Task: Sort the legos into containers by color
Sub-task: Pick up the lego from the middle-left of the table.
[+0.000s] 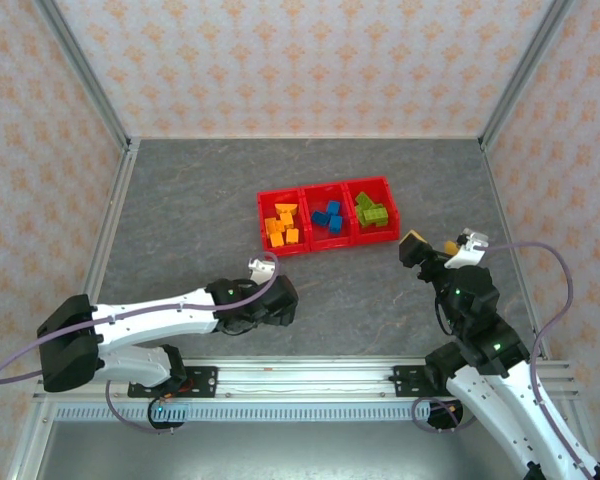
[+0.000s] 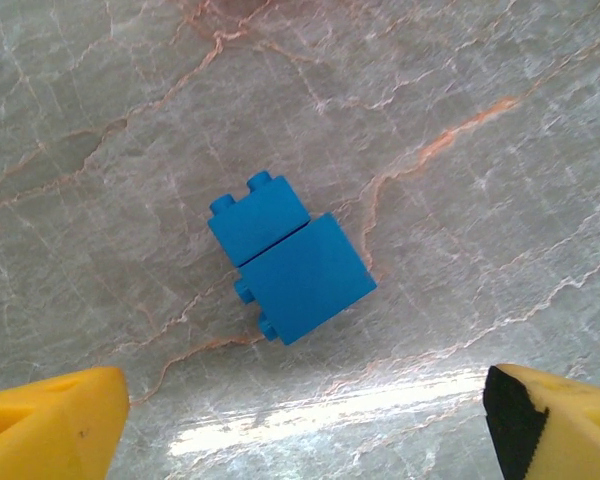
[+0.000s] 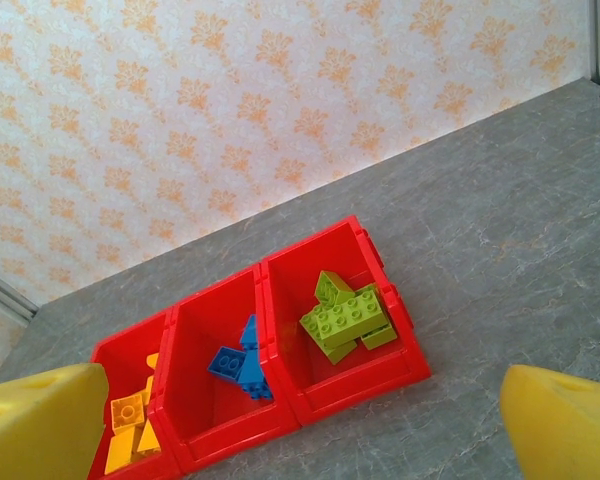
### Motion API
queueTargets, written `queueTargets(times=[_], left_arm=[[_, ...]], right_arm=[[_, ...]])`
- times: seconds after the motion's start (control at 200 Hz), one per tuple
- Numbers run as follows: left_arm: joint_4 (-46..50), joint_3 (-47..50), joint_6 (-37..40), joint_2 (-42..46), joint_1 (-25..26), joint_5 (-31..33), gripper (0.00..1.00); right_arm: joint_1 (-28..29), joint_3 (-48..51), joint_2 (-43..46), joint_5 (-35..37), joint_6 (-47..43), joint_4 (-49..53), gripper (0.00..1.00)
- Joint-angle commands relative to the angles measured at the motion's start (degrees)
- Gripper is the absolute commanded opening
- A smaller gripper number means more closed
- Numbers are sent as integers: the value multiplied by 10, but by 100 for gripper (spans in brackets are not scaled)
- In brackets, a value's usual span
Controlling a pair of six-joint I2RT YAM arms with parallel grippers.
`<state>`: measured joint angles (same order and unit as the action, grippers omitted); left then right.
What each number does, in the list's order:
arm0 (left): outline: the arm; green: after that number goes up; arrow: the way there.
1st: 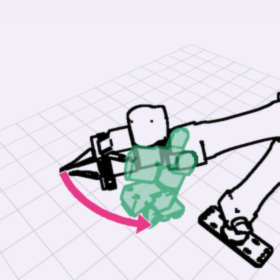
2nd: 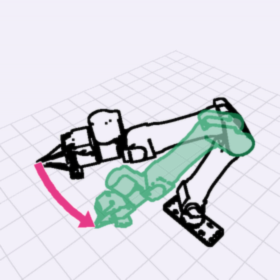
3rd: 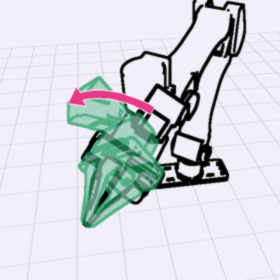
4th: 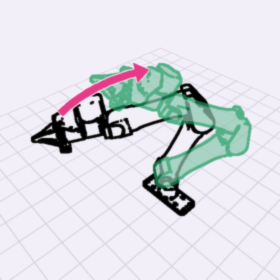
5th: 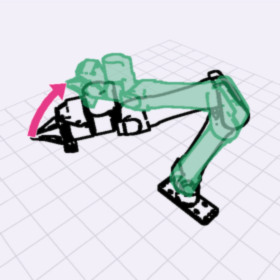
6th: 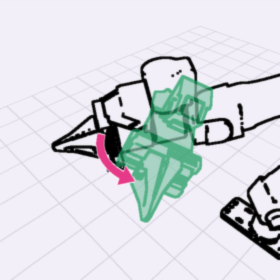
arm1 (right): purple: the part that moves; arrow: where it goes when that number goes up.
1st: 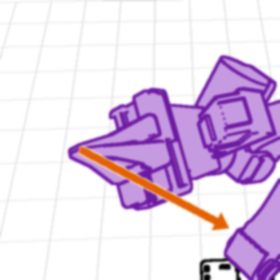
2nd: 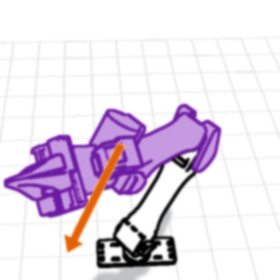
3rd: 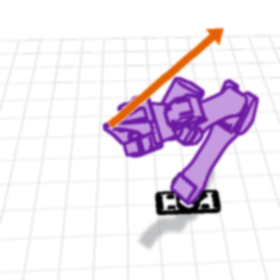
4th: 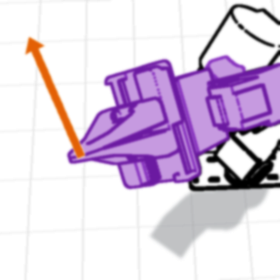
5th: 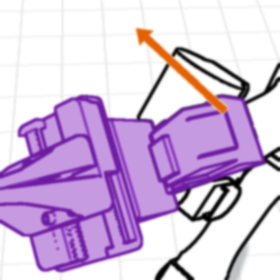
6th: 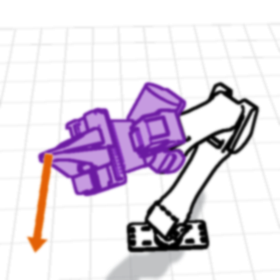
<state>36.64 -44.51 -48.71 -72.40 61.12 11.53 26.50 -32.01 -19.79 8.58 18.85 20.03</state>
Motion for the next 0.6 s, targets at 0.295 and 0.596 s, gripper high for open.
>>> queueTargets(times=[0.295,0.596], left_arm=[[-76,13,-67,-71,-14,-12,96],[-136,61,-93,-71,-47,-35,86]], right_arm=[[4,5,0,-6,-4,-20,100],[4,7,-1,-10,-3,-22,100]])
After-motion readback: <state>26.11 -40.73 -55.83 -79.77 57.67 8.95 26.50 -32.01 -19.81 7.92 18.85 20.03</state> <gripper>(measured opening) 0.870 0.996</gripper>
